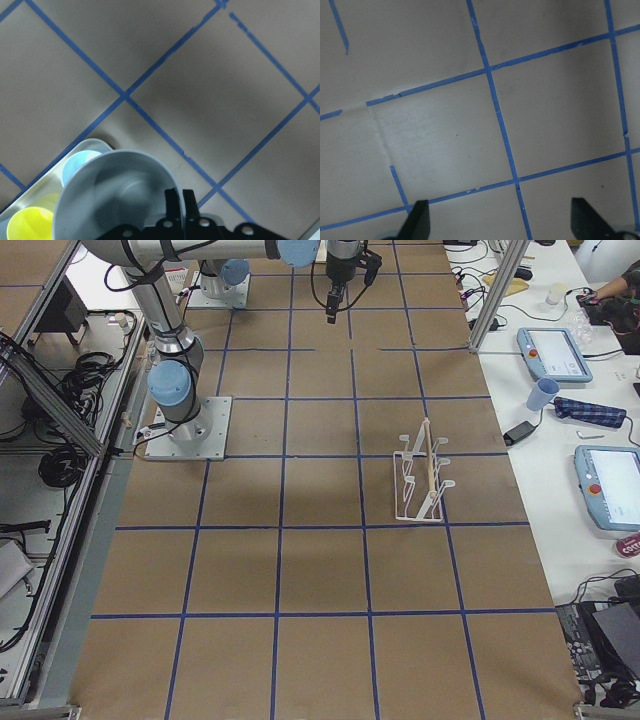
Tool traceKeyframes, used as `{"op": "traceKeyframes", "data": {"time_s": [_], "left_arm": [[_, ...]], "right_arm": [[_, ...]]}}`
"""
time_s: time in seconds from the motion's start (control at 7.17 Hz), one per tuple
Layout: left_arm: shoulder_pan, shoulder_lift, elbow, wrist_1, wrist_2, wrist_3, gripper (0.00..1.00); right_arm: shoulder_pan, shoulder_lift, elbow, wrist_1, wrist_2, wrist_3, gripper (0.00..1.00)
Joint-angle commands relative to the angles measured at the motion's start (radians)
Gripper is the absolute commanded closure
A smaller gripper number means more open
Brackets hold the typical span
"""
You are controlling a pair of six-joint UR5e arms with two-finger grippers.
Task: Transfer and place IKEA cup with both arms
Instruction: 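Carry the white cup over the tray with the left gripper while the right retreats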
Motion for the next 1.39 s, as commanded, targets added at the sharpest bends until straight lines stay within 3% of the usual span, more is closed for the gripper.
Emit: {"op": "traceKeyframes", "data": {"time_s": [0.0, 0.28, 0.56, 0.84, 1.25], "left_arm": [[0.116, -0.037, 0.009, 0.025, 0.055, 0.204, 1.0], [0.241, -0.112, 0.014, 0.111, 0.044, 0.364, 1.0], [0.292, -0.193, 0.029, 0.154, 0.036, 0.433, 1.0], [0.379, -0.256, 0.049, 0.174, -0.058, 0.487, 1.0], [0.411, -0.336, 0.049, 0.243, -0.186, 0.477, 1.0]], "right_arm": [[0.002, -0.009, 0.096, -0.092, -0.032, -0.02, 0.0], [-0.001, -0.019, 0.101, -0.092, -0.028, -0.024, 0.0], [-0.005, -0.031, 0.1, -0.092, -0.029, -0.022, 0.0], [-0.006, -0.066, 0.1, -0.077, -0.016, -0.024, 0.0], [0.002, -0.097, 0.112, 0.002, -0.014, -0.031, 0.0]]}}
